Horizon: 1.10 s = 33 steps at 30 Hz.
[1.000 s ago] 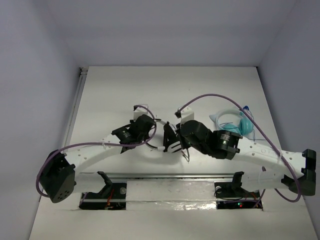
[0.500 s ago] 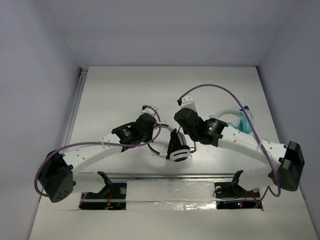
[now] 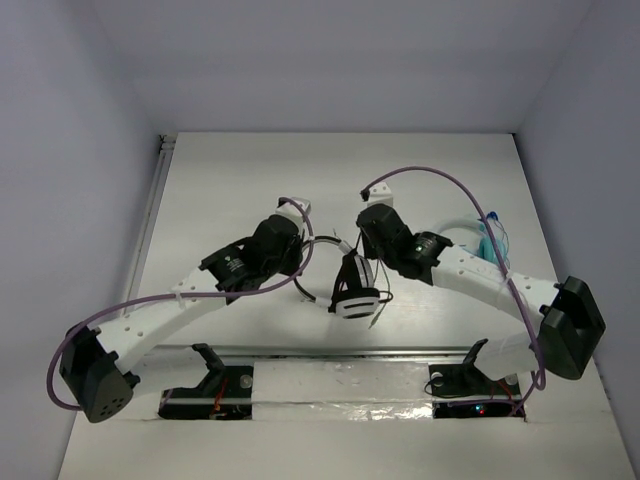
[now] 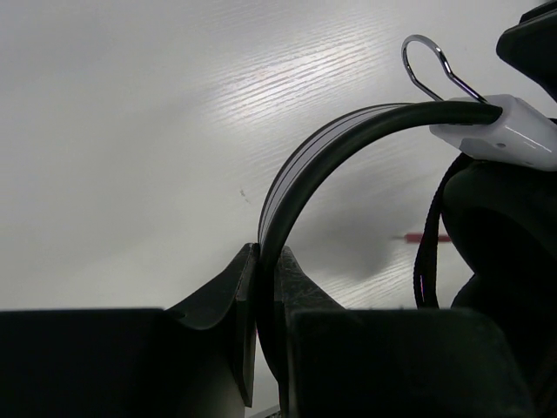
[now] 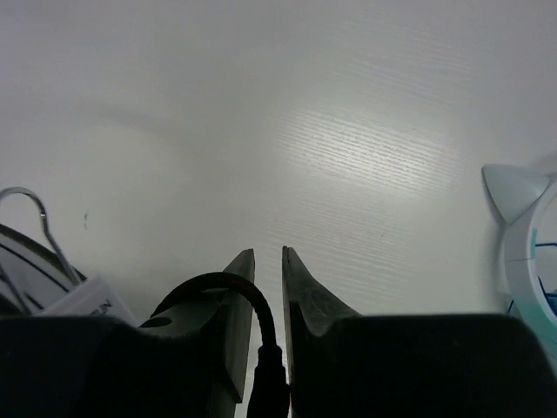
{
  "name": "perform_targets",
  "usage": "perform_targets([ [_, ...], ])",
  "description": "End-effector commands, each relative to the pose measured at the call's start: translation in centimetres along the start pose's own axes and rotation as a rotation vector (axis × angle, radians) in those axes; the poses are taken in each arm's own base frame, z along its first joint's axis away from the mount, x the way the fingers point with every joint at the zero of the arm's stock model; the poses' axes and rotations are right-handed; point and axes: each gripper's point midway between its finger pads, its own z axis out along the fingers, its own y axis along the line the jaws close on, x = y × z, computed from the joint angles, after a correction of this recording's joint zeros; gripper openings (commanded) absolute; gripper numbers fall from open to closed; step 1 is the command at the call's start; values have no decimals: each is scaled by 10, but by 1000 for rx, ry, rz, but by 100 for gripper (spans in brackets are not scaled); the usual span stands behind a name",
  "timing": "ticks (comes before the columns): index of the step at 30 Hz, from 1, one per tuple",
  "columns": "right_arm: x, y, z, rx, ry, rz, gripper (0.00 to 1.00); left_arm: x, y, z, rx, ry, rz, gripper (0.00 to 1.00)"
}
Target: Wrap the headphones
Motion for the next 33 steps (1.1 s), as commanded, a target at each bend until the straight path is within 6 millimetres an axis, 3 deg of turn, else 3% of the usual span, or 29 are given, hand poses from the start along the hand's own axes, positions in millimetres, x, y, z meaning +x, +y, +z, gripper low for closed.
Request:
perform_targets([
  [1,-19,0,4,-45,-76,87,25,-42,-20,-28,111,-106,2,0],
  [5,-12,-13,9,-25,-64,116,28,-58,-5,-42,53,-132,57,0],
  [11,-2,-27,17,3,-51,156,30,-72,0,-54,37,-157,109,0],
  [17,-2,-24,19,-45,-62,195,23,-78,-11,-59,112,-181,115,0],
  [20,-6,-38,20,-23,-64,206,27,-84,3,-61,26,-191,116,0],
  [24,-15,-26,13,-109,-73,230,29,-91,-26,-71,199,-224,107,0],
  [27,-7,-22,22,-115,-50,232,29,-99,-41,-81,292,-238,105,0],
  [29,-6,-17,24,-150,-47,247,29,-110,-42,-88,321,-267,81,0],
  [32,-11,4,22,-274,-77,280,29,-117,-57,-97,426,-276,71,0],
  [33,-22,15,19,-340,-115,287,28,-115,-63,-98,458,-265,73,0],
])
